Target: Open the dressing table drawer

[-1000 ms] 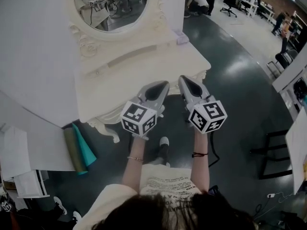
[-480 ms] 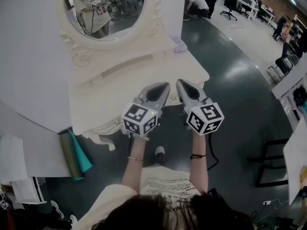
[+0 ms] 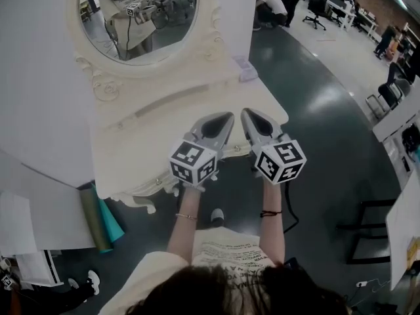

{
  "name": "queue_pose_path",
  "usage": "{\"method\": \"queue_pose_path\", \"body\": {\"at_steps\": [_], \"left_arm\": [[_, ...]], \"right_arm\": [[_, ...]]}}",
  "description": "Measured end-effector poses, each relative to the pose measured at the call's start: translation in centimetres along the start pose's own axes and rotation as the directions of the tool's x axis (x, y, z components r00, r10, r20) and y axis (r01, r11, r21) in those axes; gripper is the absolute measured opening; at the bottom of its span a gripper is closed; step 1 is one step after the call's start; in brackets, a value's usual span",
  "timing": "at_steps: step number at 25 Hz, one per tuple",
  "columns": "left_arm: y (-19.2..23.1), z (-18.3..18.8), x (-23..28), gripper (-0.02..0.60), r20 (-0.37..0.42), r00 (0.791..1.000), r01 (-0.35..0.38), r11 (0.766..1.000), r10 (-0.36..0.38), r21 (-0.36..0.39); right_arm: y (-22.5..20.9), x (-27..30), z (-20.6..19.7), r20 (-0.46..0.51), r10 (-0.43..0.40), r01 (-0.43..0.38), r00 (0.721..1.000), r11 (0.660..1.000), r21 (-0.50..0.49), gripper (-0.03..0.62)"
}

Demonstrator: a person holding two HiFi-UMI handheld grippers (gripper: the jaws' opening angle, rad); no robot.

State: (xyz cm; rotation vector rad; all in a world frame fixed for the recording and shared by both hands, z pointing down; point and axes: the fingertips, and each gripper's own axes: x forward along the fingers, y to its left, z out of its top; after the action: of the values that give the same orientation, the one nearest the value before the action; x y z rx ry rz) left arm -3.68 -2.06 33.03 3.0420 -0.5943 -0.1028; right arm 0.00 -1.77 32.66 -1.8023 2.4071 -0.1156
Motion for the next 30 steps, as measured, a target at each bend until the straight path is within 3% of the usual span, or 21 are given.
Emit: {"method": "queue_pose_path", "body": {"at_steps": [11, 20, 30], "left_arm": [[6.0, -0.5, 3.7, -0.003, 0.005, 0.999, -0.035, 0.999, 0.036, -0.026], [7.6, -2.1, 5.3, -0.003, -0.031, 0.999, -0.041, 0.999, 0.040, -0.035], [10.7, -3.1, 8.9, -0.003, -0.048, 0.993, -0.114, 0.992, 0.111, -0.051]], "right_arm": [[-3.2, 6.2, -1.1, -0.043, 0.026, -0.026, 0.999, 1.000, 0.000, 0.003], [-5.6, 7.7, -2.5, -0.050, 0.018, -0.016, 0.999, 0.999, 0.050, 0.003], [-9.1, 11.7, -3.0, -0.079, 0.089, -0.083, 0.993, 0.994, 0.066, 0.003]]}}
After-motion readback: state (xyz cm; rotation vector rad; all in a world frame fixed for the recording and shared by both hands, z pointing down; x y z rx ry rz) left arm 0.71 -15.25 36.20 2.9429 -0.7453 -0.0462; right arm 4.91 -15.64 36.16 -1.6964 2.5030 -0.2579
